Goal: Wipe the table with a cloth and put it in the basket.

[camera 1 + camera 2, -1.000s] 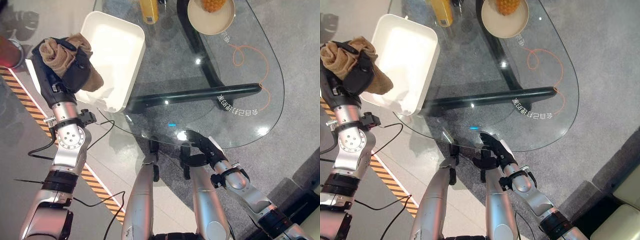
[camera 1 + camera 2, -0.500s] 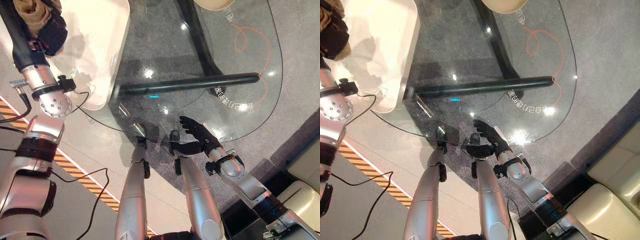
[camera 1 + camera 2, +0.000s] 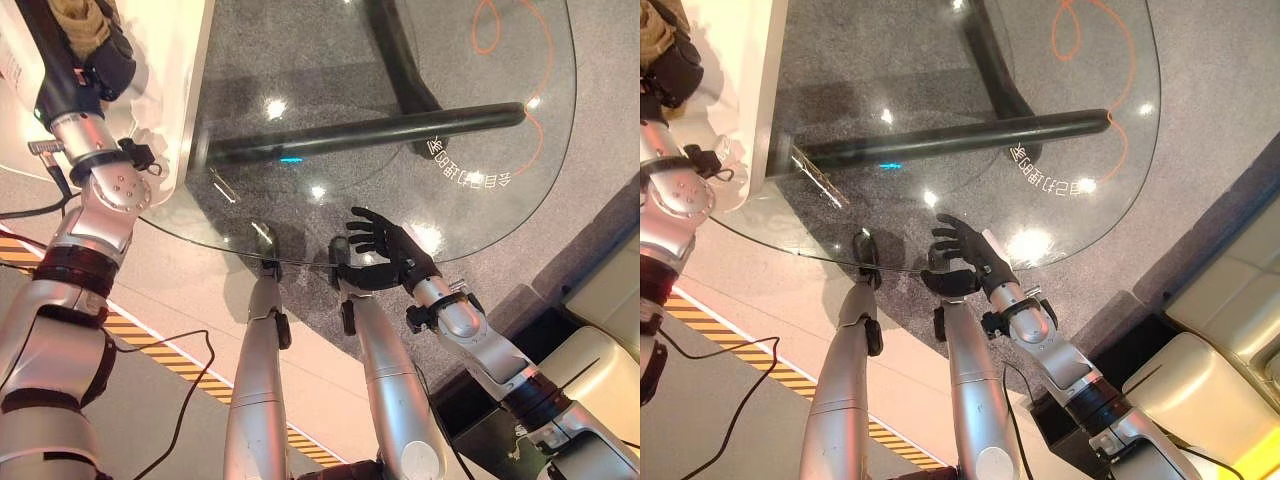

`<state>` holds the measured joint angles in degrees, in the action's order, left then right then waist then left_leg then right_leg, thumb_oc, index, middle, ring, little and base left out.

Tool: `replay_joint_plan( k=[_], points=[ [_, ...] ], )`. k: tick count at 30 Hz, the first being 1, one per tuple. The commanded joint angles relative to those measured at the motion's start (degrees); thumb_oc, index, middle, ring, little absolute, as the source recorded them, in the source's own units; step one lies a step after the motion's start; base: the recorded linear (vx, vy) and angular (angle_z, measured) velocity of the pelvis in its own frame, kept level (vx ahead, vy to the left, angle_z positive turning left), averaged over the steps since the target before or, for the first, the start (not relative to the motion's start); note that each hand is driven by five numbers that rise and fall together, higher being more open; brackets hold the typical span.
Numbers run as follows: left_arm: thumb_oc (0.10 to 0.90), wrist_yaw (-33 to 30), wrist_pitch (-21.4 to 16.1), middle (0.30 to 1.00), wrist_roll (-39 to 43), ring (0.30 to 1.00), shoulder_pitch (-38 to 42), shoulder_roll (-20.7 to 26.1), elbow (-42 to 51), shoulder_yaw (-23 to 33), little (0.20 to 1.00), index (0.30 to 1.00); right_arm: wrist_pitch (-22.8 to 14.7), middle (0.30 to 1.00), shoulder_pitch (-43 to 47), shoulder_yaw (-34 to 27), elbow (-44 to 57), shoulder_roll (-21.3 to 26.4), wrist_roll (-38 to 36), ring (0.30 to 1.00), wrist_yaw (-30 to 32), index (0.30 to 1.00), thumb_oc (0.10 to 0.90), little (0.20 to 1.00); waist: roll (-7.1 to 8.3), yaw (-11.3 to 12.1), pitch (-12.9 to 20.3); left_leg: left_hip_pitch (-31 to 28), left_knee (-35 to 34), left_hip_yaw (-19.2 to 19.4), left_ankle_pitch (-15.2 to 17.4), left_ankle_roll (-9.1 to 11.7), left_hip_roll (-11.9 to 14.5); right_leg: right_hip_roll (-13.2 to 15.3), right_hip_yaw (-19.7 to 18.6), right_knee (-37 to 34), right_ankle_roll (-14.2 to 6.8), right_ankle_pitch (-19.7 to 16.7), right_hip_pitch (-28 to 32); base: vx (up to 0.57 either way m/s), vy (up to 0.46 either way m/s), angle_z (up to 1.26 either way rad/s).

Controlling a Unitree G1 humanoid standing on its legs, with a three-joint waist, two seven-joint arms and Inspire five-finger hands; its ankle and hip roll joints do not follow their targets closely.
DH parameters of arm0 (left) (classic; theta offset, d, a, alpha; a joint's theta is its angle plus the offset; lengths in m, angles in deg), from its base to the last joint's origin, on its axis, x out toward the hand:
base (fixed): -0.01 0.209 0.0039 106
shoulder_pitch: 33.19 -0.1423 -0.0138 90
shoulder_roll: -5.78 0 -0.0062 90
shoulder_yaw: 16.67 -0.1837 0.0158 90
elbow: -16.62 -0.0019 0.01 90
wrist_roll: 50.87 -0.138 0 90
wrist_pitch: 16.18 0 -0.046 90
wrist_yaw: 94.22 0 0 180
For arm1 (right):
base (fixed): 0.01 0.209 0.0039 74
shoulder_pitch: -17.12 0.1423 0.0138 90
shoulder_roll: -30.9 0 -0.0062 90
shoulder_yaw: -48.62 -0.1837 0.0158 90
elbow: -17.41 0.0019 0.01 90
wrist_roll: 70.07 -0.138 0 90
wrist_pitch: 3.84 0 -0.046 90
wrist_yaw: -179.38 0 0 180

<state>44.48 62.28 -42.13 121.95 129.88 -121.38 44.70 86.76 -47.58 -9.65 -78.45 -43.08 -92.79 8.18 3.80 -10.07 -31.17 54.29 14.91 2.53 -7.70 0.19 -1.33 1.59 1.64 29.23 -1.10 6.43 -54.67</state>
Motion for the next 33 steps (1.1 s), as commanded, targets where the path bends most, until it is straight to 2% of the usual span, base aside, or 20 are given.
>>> replay_joint_plan(
  k=[1,3,8,10,11,18,25,33],
  points=[
    [0.1,5.5,0.9,0.3,2.9,0.3,4.5,2.0,-1.4,1.4,0.2,0.3,-1.3,0.9,-1.8,0.8,0.4,1.2,-1.7,0.9,-0.5,0.9,0.8,0.9,-0.17,0.3,1.4,-1.9,9.0,5.5,12.0,-3.1,-2.5,-2.4,-3.9,-12.4,-2.7,-10.8,1.5,0.0,0.006,-0.05],
    [0.1,8.0,1.5,0.3,3.2,0.3,4.7,1.7,-2.9,0.7,0.2,0.3,-2.0,0.9,-1.4,0.7,-0.3,1.4,-2.0,0.9,-0.9,0.9,0.8,0.9,-0.04,0.1,1.4,-1.8,8.8,5.6,11.8,-3.0,-2.5,-2.5,-3.8,-12.5,-2.7,-11.2,1.2,0.0,0.001,-0.04],
    [0.1,6.3,2.4,0.3,6.4,0.3,5.4,1.1,-4.6,0.5,0.2,0.3,-2.5,0.9,-0.8,0.7,-0.7,2.1,-2.8,0.9,-1.1,0.9,0.8,0.9,0.09,-0.2,1.4,-1.7,8.7,5.7,11.7,-3.1,-2.6,-2.8,-3.7,-12.1,-2.7,-11.4,0.6,0.0,0.0,0.0],
    [0.619,6.1,1.8,0.745,9.3,0.745,6.3,1.0,-6.2,0.6,0.719,0.745,-2.9,0.9,-0.6,0.8,-0.7,2.3,-3.2,0.9,-0.9,0.9,0.8,0.9,0.14,-0.3,1.4,-1.6,8.9,5.5,11.9,-3.1,-2.7,-2.9,-3.6,-11.8,-2.6,-11.3,0.3,0.0,0.0,0.0],
    [0.8,6.3,1.5,0.9,10.2,0.9,6.4,0.9,-6.8,0.8,0.9,0.9,-2.9,0.9,-0.7,0.8,-0.6,2.2,-3.3,0.9,-0.9,0.9,0.8,0.9,0.08,-0.3,1.4,-1.5,9.0,5.4,11.9,-3.1,-2.7,-2.9,-3.6,-11.7,-2.5,-11.3,0.1,0.0,0.0,0.0],
    [0.8,7.9,0.3,0.9,11.3,0.9,6.6,0.3,-7.9,1.3,0.9,0.9,-1.9,0.9,-0.6,0.7,0.3,1.9,-2.8,0.9,0.0,0.9,0.8,0.9,-0.96,-0.2,1.4,-1.3,8.9,5.1,11.3,-3.2,-3.4,-2.8,-3.3,-11.1,-1.9,-11.2,-0.6,0.0,0.0,0.0],
    [0.8,8.4,0.1,0.9,10.7,0.9,5.8,0.0,-7.5,1.4,0.9,0.9,-2.2,0.9,-1.7,0.4,0.4,1.8,-2.1,0.9,0.2,0.9,0.8,0.9,-1.27,-0.1,1.4,-1.5,8.9,5.0,11.2,-3.3,-3.5,-2.8,-3.2,-10.9,-1.7,-11.1,-0.6,0.0,0.0,0.0],
    [0.8,6.9,-1.7,0.9,8.2,0.9,2.6,1.0,-5.1,3.3,0.9,0.9,-2.8,0.9,-3.9,-0.4,1.7,2.2,-1.1,0.9,-0.6,0.9,0.8,0.9,-1.56,0.3,1.4,-3.2,8.1,4.8,11.0,-3.2,-3.6,-2.8,-3.2,-11.1,-1.5,-10.7,0.9,0.0,0.0,0.0]
  ],
)
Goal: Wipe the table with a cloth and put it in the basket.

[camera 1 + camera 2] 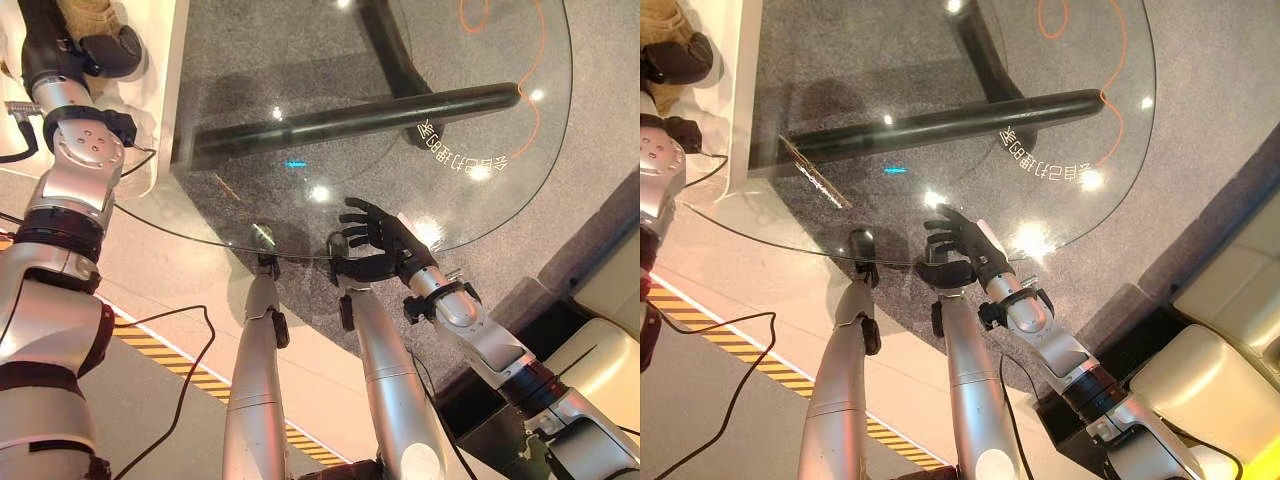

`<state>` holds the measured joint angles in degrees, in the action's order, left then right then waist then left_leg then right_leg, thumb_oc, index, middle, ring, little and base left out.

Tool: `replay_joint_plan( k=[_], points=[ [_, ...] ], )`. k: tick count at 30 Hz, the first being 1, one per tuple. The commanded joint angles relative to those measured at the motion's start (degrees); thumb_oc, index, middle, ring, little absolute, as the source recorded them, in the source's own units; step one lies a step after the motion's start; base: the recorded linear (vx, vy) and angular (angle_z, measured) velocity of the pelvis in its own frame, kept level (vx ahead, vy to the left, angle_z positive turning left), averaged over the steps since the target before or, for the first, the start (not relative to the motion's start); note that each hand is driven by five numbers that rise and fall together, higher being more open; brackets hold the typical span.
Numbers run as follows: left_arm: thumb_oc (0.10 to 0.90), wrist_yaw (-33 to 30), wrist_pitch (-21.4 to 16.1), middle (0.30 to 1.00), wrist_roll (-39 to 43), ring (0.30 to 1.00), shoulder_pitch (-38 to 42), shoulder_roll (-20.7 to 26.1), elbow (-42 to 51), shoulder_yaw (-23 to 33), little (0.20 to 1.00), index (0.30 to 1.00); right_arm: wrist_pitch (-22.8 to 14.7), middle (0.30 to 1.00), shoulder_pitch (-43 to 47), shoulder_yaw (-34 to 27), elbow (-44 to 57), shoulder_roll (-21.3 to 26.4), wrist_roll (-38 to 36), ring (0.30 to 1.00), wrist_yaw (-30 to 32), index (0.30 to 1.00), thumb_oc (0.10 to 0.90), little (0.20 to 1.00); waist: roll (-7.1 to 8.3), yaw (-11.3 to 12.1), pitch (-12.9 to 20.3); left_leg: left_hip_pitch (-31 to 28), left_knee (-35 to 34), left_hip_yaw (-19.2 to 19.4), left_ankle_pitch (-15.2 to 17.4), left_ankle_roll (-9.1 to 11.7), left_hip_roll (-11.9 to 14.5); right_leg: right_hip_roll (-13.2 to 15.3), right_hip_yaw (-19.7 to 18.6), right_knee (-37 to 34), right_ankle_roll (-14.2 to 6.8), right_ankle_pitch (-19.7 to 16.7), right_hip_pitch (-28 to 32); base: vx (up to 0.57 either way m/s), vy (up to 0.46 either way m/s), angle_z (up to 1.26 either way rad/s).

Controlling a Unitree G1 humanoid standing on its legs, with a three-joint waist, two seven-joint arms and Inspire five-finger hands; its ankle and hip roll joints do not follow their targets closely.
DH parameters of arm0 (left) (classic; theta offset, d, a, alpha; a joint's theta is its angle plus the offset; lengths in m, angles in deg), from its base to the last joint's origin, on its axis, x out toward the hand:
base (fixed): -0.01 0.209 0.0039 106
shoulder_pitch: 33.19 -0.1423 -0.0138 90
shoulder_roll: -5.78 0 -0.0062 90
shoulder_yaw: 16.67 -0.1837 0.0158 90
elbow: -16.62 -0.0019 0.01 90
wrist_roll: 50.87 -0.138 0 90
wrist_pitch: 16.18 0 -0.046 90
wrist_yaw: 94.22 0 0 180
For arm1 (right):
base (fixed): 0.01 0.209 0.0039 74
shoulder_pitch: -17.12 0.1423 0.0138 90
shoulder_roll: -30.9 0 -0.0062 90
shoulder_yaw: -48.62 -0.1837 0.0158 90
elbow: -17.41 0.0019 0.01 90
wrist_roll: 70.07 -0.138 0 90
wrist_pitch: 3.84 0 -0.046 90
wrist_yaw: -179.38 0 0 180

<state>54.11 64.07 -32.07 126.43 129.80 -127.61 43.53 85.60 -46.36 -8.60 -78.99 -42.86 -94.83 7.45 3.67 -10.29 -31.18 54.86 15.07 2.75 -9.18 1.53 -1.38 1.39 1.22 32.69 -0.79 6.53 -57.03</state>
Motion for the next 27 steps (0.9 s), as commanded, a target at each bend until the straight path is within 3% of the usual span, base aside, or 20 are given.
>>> replay_joint_plan(
  k=[1,17,23,27],
  points=[
    [0.8,-2.8,-3.5,0.9,-2.1,0.9,-2.2,1.3,1.5,4.7,0.9,0.9,-1.6,0.9,-5.6,-1.6,2.6,2.1,1.1,0.9,0.0,0.9,0.8,0.9,-1.51,0.5,1.4,-4.0,7.9,4.5,12.4,-4.5,-3.6,-2.6,-2.7,-14.6,-1.8,-10.7,3.5,0.0,0.0,0.0],
    [0.8,-6.4,-7.6,0.9,-7.4,0.9,-11.2,5.3,11.6,11.5,0.9,0.9,-1.7,0.9,-12.2,-5.0,7.0,3.1,3.9,0.9,-2.0,0.9,0.8,0.9,-2.93,2.8,1.4,-12.1,5.5,2.9,11.7,-4.3,-3.9,-2.5,-1.7,-14.0,-0.9,-7.7,12.1,0.0,-0.004,0.01],
    [0.8,-9.5,-12.6,0.9,-10.2,0.9,-15.2,5.7,16.6,15.6,0.9,0.9,-1.4,0.9,-14.1,-5.7,7.7,2.3,4.6,0.9,-2.3,0.9,0.8,0.9,-3.01,4.1,1.4,-16.4,4.6,2.3,11.9,-4.2,-4.1,-2.1,-0.7,-14.5,-0.8,-6.7,16.6,-0.01,-0.039,0.08],
    [0.8,-7.0,-15.1,0.9,-10.5,0.9,-22.0,3.3,20.9,19.4,0.9,0.9,-2.0,0.9,-15.7,-6.3,6.1,0.7,5.0,0.9,-2.6,0.9,0.8,0.9,-2.91,5.4,1.4,-20.0,3.8,1.2,12.1,-4.0,-4.5,-1.7,0.0,-15.2,-0.8,-6.1,20.6,-0.02,-0.088,-0.01]
  ],
)
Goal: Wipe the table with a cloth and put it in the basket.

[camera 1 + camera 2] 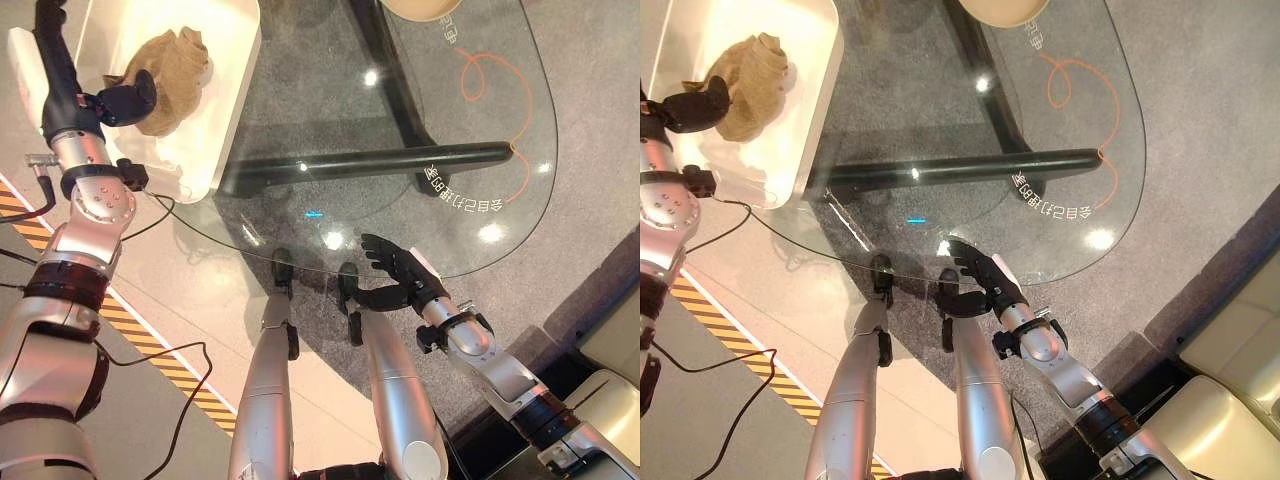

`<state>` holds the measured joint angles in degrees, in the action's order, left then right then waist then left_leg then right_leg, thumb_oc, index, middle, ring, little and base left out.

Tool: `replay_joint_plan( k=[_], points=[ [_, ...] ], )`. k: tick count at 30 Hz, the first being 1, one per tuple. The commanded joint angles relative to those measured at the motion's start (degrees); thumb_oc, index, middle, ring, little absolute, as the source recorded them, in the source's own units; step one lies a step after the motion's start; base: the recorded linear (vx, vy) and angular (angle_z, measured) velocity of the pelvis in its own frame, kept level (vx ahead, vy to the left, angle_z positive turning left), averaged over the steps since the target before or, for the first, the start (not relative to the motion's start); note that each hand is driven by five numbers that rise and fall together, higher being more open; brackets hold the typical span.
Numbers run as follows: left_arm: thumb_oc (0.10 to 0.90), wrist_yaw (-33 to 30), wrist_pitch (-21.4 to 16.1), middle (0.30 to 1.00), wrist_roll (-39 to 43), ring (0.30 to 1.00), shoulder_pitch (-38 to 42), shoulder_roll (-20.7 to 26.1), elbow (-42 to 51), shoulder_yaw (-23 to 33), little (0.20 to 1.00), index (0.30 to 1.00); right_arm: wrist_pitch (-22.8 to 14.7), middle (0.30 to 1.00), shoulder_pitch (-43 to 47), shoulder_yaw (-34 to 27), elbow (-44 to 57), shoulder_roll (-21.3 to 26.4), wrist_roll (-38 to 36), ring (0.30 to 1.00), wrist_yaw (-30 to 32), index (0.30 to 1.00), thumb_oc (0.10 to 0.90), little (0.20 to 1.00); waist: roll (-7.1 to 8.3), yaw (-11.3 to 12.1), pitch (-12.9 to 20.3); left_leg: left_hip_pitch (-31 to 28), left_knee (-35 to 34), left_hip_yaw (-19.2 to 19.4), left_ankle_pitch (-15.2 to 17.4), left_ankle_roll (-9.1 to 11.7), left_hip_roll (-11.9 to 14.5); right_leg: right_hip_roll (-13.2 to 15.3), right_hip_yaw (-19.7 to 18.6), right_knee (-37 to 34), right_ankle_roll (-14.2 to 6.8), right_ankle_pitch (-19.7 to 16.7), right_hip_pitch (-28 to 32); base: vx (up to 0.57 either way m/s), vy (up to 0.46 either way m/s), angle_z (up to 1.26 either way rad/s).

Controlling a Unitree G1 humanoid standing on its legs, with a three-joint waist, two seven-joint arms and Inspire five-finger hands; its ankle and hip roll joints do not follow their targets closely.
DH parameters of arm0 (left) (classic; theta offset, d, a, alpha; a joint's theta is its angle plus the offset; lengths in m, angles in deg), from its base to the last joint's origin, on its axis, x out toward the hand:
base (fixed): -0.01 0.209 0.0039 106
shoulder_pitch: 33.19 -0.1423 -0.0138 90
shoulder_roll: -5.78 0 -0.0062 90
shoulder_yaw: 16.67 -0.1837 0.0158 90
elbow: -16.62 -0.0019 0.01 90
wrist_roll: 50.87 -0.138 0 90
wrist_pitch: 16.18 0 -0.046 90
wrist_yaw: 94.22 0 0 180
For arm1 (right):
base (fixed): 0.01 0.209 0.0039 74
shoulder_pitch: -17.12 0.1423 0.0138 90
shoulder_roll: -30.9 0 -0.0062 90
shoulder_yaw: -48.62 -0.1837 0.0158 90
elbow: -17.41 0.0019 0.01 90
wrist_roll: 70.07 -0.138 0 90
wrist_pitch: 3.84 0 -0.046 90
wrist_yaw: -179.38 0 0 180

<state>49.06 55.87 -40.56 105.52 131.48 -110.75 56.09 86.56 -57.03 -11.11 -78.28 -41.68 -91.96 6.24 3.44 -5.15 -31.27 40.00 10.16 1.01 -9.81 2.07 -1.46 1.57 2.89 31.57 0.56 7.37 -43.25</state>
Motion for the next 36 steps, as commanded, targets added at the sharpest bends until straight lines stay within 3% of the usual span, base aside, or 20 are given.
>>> replay_joint_plan(
  k=[1,5,11,16,18,22,23,25,27,32,36],
  points=[
    [0.8,-0.7,-7.1,0.9,-1.4,0.9,-3.7,0.8,5.7,8.1,0.9,0.9,-2.9,0.9,-5.5,-4.0,5.2,-0.8,2.3,0.9,-1.5,0.9,0.8,0.9,-2.61,0.6,1.5,-6.0,8.4,2.7,12.7,-4.5,-4.5,-1.8,-1.6,-14.3,-2.2,-6.8,7.7,-0.03,-0.097,-0.01],
    [0.8,3.8,-8.1,0.9,-1.8,0.9,-16.0,-5.1,13.6,11.9,0.9,0.9,-3.6,0.9,-7.8,-4.8,3.3,-2.6,3.6,0.9,-2.6,0.9,0.8,0.9,-2.25,2.0,1.5,-10.2,6.4,1.2,12.1,-4.2,-4.9,-1.7,-1.1,-15.9,-2.3,-6.8,12.2,-0.05,-0.1,0.09],
    [0.8,12.9,-4.1,0.9,2.0,0.9,-31.6,-16.0,24.9,12.3,0.9,0.9,-4.5,0.9,-11.0,-7.0,0.3,-4.6,4.1,0.9,-6.6,0.9,0.8,0.9,-1.66,4.0,1.5,-19.0,3.4,-1.1,11.7,-3.9,-5.1,-1.0,-0.1,-18.1,-2.9,-6.3,21.3,-0.03,-0.111,0.06],
    [0.8,20.5,0.2,0.9,9.4,0.9,-41.0,-22.7,27.6,9.6,0.9,0.9,-3.9,0.9,-14.6,-8.9,-2.1,-6.7,6.3,0.9,-9.0,0.9,0.8,0.9,-1.14,5.0,5.9,-24.3,-0.1,-3.3,11.0,-3.4,-5.0,-0.4,1.4,-21.3,-3.1,-6.4,27.8,0.03,-0.139,0.12],
    [0.8,24.6,3.5,0.9,14.4,0.9,-45.6,-25.0,25.9,8.2,0.9,0.9,-3.2,0.9,-16.5,-9.0,-3.7,-7.1,9.0,0.9,-9.8,0.9,0.8,0.9,-1.24,5.3,9.3,-27.8,-3.9,-4.1,9.7,-2.8,-4.3,-0.6,2.0,-24.4,-3.1,-6.7,31.8,0.04,-0.136,0.03],
    [0.8,30.3,8.0,0.9,18.8,0.9,-50.6,-27.2,22.9,7.4,0.9,0.9,-2.3,0.9,-19.2,-9.4,-6.5,-7.6,9.6,0.9,-11.8,0.9,0.8,0.9,-1.26,5.6,13.0,-31.1,-6.1,-4.5,9.4,-2.3,-3.8,-0.7,2.6,-27.5,-2.9,-6.9,36.1,0.03,-0.112,0.02],
    [0.8,31.6,8.9,0.9,20.1,0.9,-51.5,-27.9,20.9,6.6,0.9,0.9,-1.7,0.9,-19.6,-9.3,-7.9,-8.1,8.8,0.9,-12.5,0.9,0.8,0.9,-1.23,5.8,14.1,-31.8,-6.2,-4.5,9.4,-2.2,-3.7,-0.7,2.8,-28.0,-2.8,-7.1,37.0,0.03,-0.118,0.04],
    [0.8,37.3,14.7,0.9,25.9,0.9,-53.9,-31.4,14.9,5.8,0.9,0.9,0.0,0.9,-20.3,-8.7,-12.6,-9.9,8.1,0.9,-14.1,0.9,0.8,0.9,-1.08,6.2,16.8,-33.6,-6.9,-4.8,9.4,-1.9,-3.3,-0.5,3.6,-29.3,-2.8,-7.2,39.4,0.05,-0.126,0.13],
    [0.8,39.7,16.5,0.9,27.2,0.9,-54.7,-33.3,10.9,5.0,0.9,0.9,0.0,0.9,-20.1,-8.0,-15.9,-11.2,8.5,0.9,-15.0,0.9,0.8,0.9,-1.0,6.4,18.2,-34.6,-7.5,-4.8,9.4,-1.8,-3.0,-0.4,4.0,-29.9,-2.8,-7.3,40.5,0.03,-0.104,0.19],
    [0.8,45.6,21.4,0.9,26.7,0.9,-53.5,-36.6,0.0,1.2,0.9,0.9,2.0,0.9,-17.6,-6.0,-24.6,-14.1,7.7,0.9,-18.1,0.9,0.8,0.9,-0.97,6.6,22.0,-37.3,-8.6,-4.8,9.7,-1.7,-2.4,-0.5,4.3,-31.7,-2.8,-7.3,43.3,0.03,-0.084,0.14],
    [0.8,45.9,24.5,0.9,22.3,0.9,-51.2,-37.5,-6.2,-0.8,0.9,0.9,4.3,0.9,-16.5,-4.6,-27.8,-15.4,6.9,0.9,-19.1,0.9,0.8,0.9,-1.04,6.0,23.5,-38.5,-8.3,-4.0,10.4,-1.5,-1.9,-0.6,3.8,-32.5,-2.8,-7.3,44.7,0.0,-0.048,0.01]
  ],
)
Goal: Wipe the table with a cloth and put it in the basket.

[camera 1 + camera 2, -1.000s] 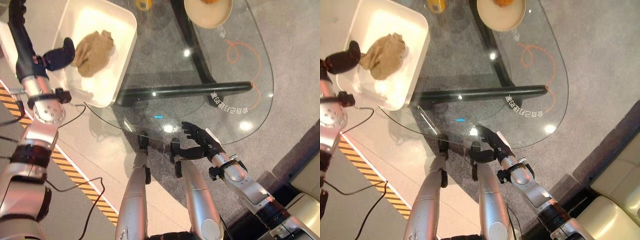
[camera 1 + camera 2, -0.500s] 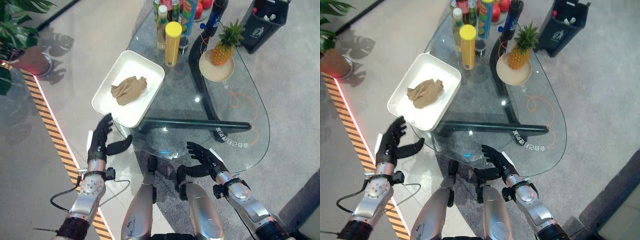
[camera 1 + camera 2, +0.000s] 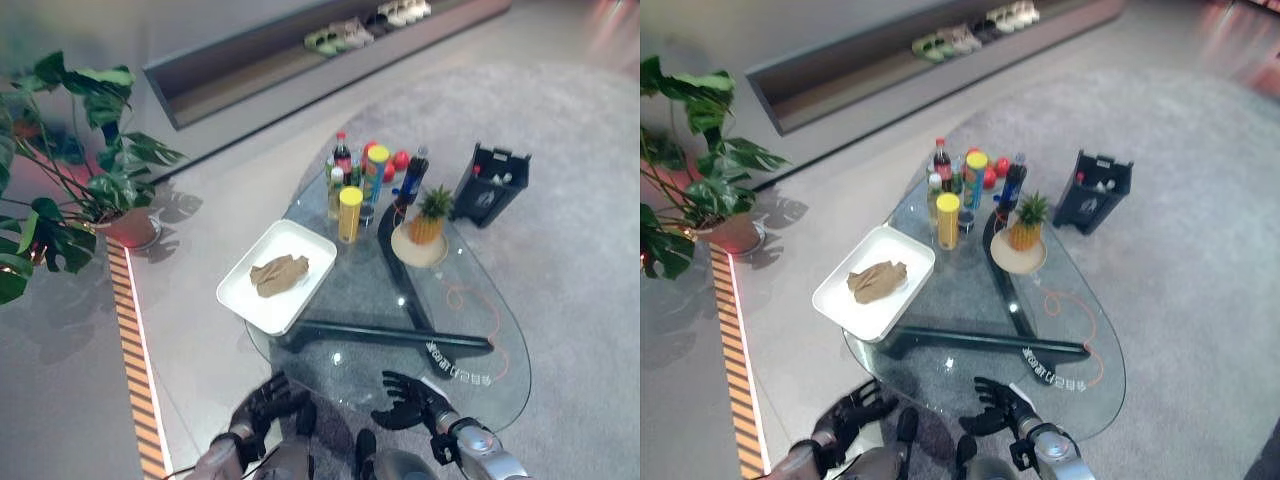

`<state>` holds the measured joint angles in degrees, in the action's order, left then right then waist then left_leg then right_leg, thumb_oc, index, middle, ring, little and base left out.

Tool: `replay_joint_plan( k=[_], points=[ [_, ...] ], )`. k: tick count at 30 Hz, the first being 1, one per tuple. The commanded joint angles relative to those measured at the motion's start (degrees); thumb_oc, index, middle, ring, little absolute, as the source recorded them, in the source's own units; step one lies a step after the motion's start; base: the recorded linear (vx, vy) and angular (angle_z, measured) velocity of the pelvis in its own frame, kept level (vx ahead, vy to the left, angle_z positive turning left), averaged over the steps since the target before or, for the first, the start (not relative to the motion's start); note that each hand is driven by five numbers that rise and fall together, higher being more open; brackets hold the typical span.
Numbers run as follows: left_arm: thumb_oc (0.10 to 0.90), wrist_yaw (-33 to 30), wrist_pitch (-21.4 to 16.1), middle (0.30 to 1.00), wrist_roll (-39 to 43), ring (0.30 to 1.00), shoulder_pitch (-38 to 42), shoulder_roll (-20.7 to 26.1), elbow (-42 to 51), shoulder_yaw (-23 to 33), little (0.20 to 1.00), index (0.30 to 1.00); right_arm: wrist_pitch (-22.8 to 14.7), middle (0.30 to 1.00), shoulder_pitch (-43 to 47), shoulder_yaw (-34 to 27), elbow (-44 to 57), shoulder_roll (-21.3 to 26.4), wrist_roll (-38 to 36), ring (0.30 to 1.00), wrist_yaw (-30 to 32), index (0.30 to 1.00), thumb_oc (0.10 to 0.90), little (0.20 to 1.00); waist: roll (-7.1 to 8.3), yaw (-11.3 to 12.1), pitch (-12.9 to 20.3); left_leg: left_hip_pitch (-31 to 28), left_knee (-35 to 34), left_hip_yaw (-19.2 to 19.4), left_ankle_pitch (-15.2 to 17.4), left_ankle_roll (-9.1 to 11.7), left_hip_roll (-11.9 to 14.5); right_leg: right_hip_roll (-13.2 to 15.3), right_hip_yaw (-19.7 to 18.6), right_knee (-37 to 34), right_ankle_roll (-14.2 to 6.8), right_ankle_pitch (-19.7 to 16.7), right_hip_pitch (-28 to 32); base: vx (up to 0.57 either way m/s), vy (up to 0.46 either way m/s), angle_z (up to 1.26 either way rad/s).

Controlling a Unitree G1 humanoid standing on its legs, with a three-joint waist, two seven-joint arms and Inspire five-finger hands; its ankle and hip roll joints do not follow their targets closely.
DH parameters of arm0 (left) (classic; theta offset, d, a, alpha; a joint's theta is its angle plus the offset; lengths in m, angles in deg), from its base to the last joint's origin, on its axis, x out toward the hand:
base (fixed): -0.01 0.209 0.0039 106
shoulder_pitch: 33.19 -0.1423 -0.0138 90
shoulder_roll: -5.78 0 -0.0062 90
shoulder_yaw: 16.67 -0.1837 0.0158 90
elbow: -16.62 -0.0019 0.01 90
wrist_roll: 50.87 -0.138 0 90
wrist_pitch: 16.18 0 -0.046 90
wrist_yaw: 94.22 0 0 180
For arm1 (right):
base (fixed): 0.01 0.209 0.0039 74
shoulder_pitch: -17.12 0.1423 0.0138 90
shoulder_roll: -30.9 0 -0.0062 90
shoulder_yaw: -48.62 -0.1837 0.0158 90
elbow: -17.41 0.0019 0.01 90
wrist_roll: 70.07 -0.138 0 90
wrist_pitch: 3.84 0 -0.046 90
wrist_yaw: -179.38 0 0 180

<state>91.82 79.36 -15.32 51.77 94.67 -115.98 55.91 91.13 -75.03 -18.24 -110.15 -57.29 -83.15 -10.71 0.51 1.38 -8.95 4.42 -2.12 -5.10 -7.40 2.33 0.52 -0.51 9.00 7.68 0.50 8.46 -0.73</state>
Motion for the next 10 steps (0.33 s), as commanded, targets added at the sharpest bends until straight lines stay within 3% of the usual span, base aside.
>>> replay_joint_plan(
  k=[1,7,10],
  points=[
    [0.8,4.7,1.7,0.9,-2.4,0.9,3.5,-1.0,-2.7,-1.1,0.9,0.9,-0.2,0.9,1.9,3.0,2.4,0.1,-1.1,0.9,-2.9,0.9,0.8,0.9,1.78,-0.8,1.7,-3.5,3.9,2.4,8.2,-1.7,-3.6,1.4,-2.5,-9.1,-2.7,-8.4,2.7,0.0,-0.025,-0.1],
    [0.8,6.3,3.2,0.9,-2.2,0.9,5.4,-1.5,-4.8,-2.7,0.9,0.9,0.4,0.9,3.0,3.9,-1.0,-0.2,0.6,0.9,-4.2,0.9,0.8,0.9,1.05,-1.6,2.9,-5.1,3.0,3.6,8.4,-1.4,-2.7,1.3,-3.1,-9.9,-2.8,-8.5,3.8,-0.01,-0.006,-0.15],
    [0.8,5.9,2.1,0.9,-2.9,0.9,5.6,-1.7,-5.9,-3.0,0.9,0.9,0.2,0.9,3.4,4.2,-1.8,-0.2,2.1,0.9,-5.1,0.9,0.8,0.9,0.75,-1.8,3.2,-5.3,2.9,3.8,8.4,-1.5,-2.5,1.4,-3.3,-9.8,-2.7,-8.4,4.0,-0.01,0.015,-0.06]
  ],
)
